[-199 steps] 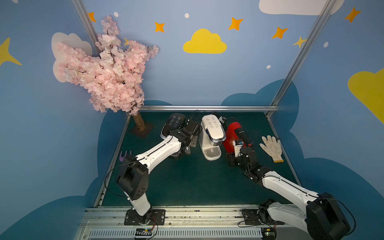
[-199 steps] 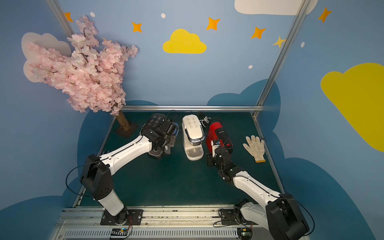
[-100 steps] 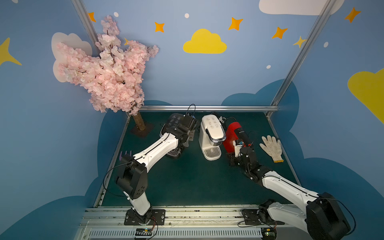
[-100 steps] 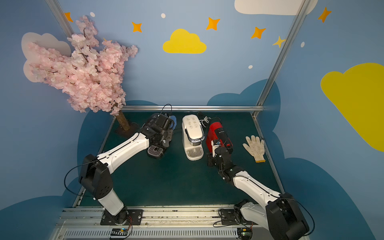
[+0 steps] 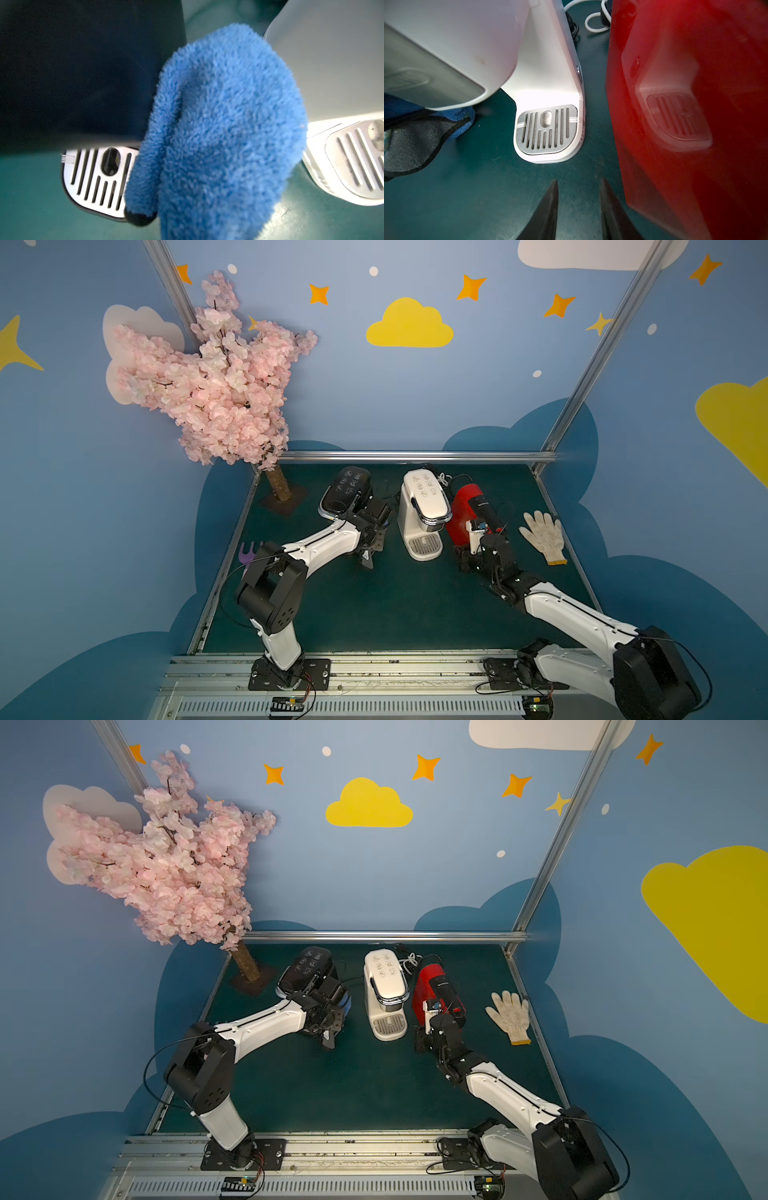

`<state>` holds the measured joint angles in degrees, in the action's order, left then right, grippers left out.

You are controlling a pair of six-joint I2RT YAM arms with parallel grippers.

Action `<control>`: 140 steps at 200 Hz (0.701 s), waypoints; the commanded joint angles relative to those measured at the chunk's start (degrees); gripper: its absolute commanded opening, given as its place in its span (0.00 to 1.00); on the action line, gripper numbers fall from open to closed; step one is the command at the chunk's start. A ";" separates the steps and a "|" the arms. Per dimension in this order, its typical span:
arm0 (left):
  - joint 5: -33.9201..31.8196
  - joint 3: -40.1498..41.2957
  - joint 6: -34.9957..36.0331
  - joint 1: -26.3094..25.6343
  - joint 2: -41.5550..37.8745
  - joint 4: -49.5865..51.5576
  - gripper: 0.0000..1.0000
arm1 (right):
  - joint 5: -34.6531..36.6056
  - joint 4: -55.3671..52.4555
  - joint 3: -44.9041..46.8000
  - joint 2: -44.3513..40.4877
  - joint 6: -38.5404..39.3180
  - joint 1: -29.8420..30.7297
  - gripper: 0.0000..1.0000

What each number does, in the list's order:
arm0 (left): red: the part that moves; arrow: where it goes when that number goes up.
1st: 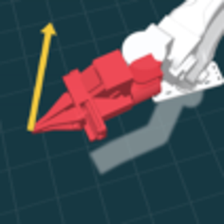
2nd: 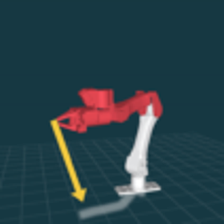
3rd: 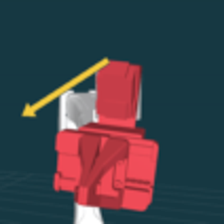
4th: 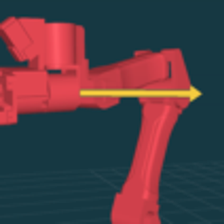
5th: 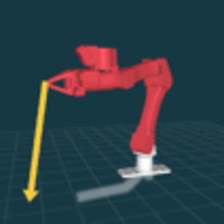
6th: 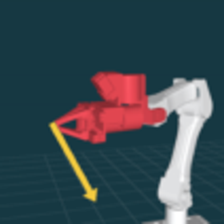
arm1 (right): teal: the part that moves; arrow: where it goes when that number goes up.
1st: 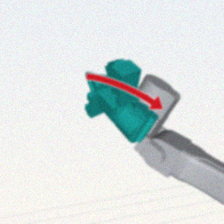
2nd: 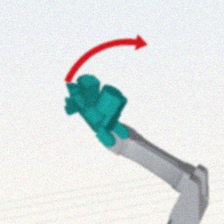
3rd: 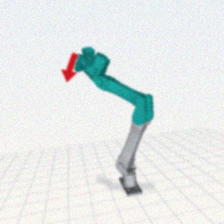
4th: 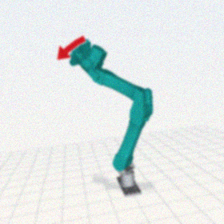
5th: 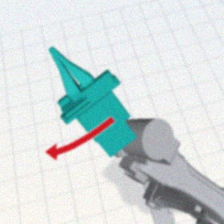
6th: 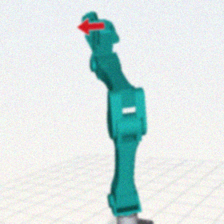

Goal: Wipe the surface of a coffee machine
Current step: Wipe the dirt from the surface of the coffee machine.

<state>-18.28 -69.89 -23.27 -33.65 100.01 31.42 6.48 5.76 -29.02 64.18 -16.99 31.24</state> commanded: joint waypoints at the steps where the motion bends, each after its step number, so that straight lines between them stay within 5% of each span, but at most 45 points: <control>1: -2.17 0.14 -0.66 -1.25 -1.93 2.53 0.03 | 0.37 -0.30 -1.26 -1.12 -0.17 0.29 0.34; 71: -6.59 13.94 -4.46 -2.72 -17.56 -1.07 0.03 | 0.05 -0.29 -1.07 -1.69 -0.35 0.30 0.34; 121: -10.45 33.35 -2.37 -2.47 -40.14 -20.52 0.03 | -0.77 -0.09 -1.13 -1.47 -0.58 0.32 0.34; 140: -6.51 39.31 -5.98 1.00 -46.31 -26.80 0.03 | -0.59 -0.19 -0.99 -1.98 -0.50 0.31 0.34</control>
<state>-25.74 -35.94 -26.11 -35.81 59.13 16.88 6.33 5.74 -29.02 63.37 -17.17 31.24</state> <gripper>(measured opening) 0.111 0.343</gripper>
